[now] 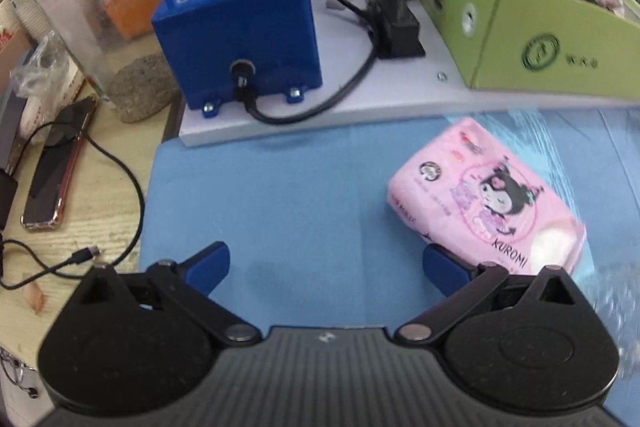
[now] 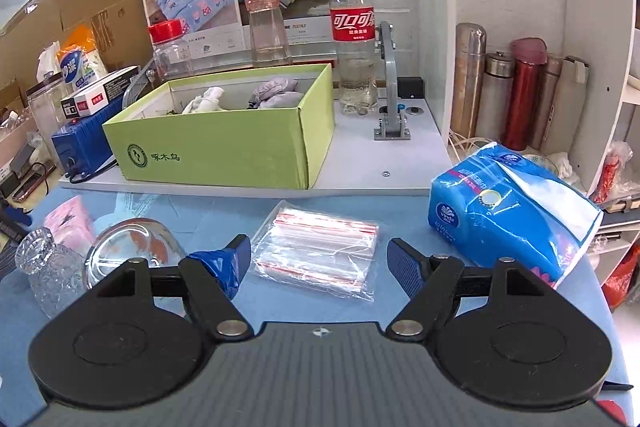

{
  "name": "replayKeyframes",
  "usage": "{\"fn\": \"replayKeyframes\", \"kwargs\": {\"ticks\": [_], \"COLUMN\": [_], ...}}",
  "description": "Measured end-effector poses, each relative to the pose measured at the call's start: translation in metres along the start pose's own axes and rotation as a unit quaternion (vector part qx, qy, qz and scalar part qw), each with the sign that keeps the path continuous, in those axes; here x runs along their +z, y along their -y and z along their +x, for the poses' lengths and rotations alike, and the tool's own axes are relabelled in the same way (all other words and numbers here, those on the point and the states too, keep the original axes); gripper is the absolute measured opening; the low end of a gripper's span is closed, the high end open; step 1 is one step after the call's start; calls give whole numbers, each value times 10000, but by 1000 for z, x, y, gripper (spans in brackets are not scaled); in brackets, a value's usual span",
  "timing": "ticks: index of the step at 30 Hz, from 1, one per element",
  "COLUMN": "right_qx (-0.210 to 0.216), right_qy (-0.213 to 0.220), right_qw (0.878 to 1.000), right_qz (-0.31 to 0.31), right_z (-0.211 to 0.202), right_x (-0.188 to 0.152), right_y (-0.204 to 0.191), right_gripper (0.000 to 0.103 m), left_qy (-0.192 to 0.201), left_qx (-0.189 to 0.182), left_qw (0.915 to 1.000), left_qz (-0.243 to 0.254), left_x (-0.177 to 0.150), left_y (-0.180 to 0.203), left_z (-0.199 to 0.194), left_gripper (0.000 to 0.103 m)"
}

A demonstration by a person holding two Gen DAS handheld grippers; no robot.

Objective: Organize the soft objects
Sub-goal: 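Position left tool around the pink tissue pack and close on it, then lift pink tissue pack with left tool while right tool grasps clear zip bag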

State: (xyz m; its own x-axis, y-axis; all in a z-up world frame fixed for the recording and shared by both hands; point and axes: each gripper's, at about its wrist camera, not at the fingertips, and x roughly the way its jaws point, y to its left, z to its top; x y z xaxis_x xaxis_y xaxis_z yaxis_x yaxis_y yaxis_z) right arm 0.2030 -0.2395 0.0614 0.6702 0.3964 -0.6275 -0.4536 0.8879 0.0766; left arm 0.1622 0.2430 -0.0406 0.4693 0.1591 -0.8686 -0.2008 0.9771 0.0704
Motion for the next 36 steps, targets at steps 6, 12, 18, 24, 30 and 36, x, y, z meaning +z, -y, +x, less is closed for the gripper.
{"fn": "replayKeyframes", "kwargs": {"ticks": [6, 12, 18, 24, 30, 36], "right_qx": [-123, -87, 38, -81, 131, 1043], "right_qy": [-77, -68, 11, -39, -227, -1276], "right_qw": [9998, 9999, 9998, 9995, 9997, 9617], "right_qz": [152, 126, 180, 310, 19, -2189], "right_z": [5, 6, 5, 1, 9, 50], "right_x": [-3, -3, -2, -4, 1, 34], "right_y": [8, 9, 9, 20, 19, 3], "right_gripper": [61, 61, 61, 61, 61, 61], "left_qy": [143, 307, -136, -450, -313, -148], "left_qx": [-233, -1010, -1091, -976, -640, -648], "left_qw": [9981, 9940, 9936, 9918, 9960, 9964], "left_qz": [-559, -292, 259, 686, 539, 535], "left_x": [28, 41, 50, 50, 34, 24], "left_y": [2, 39, 81, 103, 72, 63], "left_z": [4, -26, 0, 23, 23, 20], "left_gripper": [102, 102, 102, 102, 102, 102]}}
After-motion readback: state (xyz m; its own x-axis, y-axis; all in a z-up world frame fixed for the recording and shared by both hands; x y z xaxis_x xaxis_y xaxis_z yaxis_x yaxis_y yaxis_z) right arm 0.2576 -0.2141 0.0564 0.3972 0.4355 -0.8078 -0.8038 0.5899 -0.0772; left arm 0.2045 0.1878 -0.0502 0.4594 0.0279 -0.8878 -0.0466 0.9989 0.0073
